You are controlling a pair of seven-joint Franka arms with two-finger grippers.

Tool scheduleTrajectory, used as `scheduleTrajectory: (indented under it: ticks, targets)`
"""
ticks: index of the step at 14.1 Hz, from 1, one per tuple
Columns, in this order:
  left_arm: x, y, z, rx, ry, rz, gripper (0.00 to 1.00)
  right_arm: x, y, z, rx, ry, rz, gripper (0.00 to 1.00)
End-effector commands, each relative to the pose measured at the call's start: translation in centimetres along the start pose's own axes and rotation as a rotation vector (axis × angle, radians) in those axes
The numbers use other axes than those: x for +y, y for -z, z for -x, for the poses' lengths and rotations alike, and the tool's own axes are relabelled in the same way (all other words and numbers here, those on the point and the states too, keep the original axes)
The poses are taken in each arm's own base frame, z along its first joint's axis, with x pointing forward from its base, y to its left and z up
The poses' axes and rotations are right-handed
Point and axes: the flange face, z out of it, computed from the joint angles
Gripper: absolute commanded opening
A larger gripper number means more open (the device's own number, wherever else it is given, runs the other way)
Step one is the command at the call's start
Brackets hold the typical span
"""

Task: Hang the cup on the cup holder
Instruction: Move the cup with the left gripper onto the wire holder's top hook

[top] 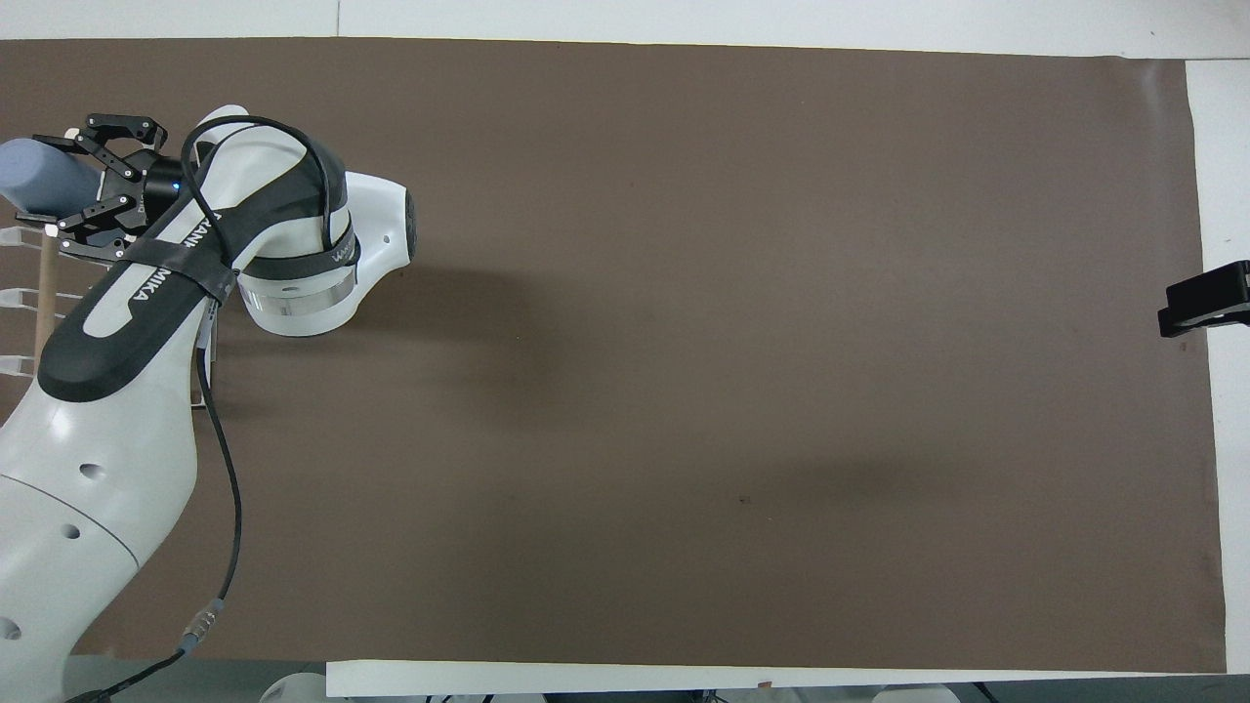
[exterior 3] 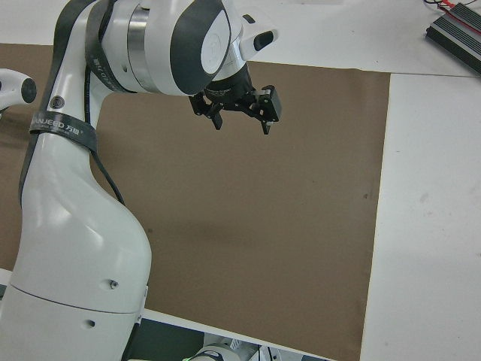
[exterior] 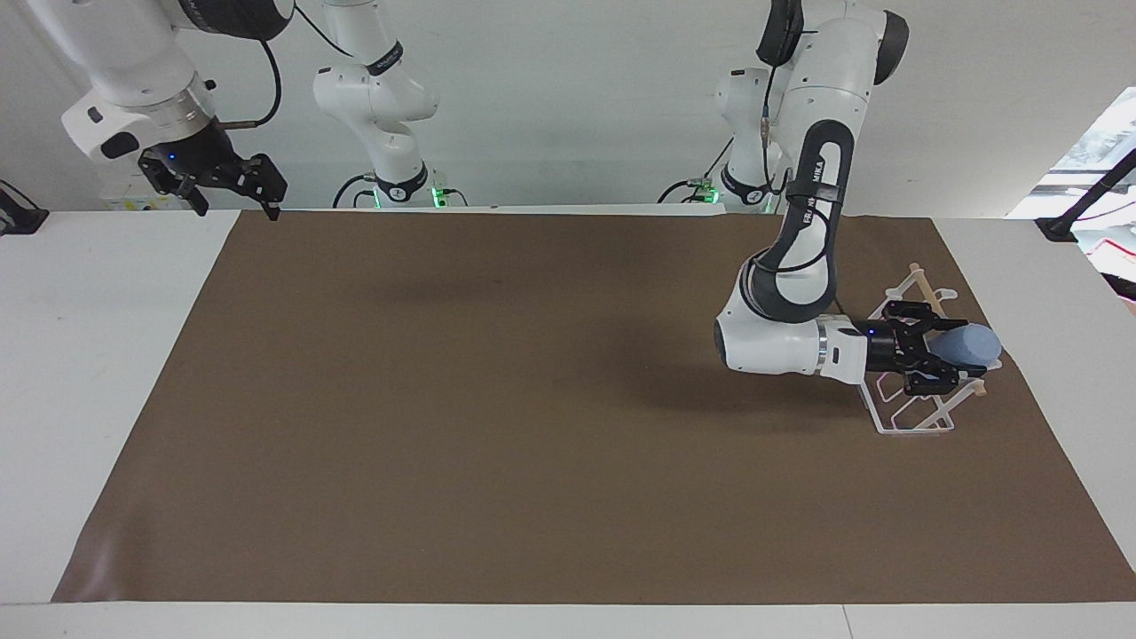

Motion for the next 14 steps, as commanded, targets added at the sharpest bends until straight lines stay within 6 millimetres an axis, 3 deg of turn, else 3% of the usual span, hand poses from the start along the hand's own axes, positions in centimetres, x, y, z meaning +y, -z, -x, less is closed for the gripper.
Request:
scheduleTrajectory:
  ticks: [1, 5, 7, 8, 10, 12, 14]
  targets:
    - [-1.1, -0.5, 1.0, 0.012, 0.020, 0.006, 0.00, -0.8, 0.3, 0.1, -0.009, 0.009, -0.018, 1.00]
    - [-1.8, 0.4, 2.3, -0.061, 0.036, -0.009, 0.01, -0.9, 0.4, 0.3, -0.026, 0.014, -0.061, 1.00]
    - [-1.9, 0.4, 2.6, -0.088, 0.036, -0.016, 0.35, -0.8, 0.1, 0.5, -0.032, 0.010, -0.064, 1.00]
    - [-2.1, 0.4, 2.9, -0.103, 0.032, -0.026, 0.64, -0.7, 0.1, 0.5, -0.032, 0.010, -0.072, 1.00]
    - [-1.8, 0.4, 3.0, -0.155, 0.036, -0.042, 1.00, -0.8, 0.0, 0.5, -0.035, 0.012, -0.073, 1.00]
    - [-1.0, 0.4, 2.2, -0.186, 0.061, -0.029, 1.00, -1.0, 0.0, 0.5, -0.035, 0.017, -0.073, 1.00]
    - [-1.4, 1.7, -0.2, -0.237, 0.094, -0.055, 1.00, -1.1, 0.1, 0.6, -0.032, 0.018, -0.072, 1.00]
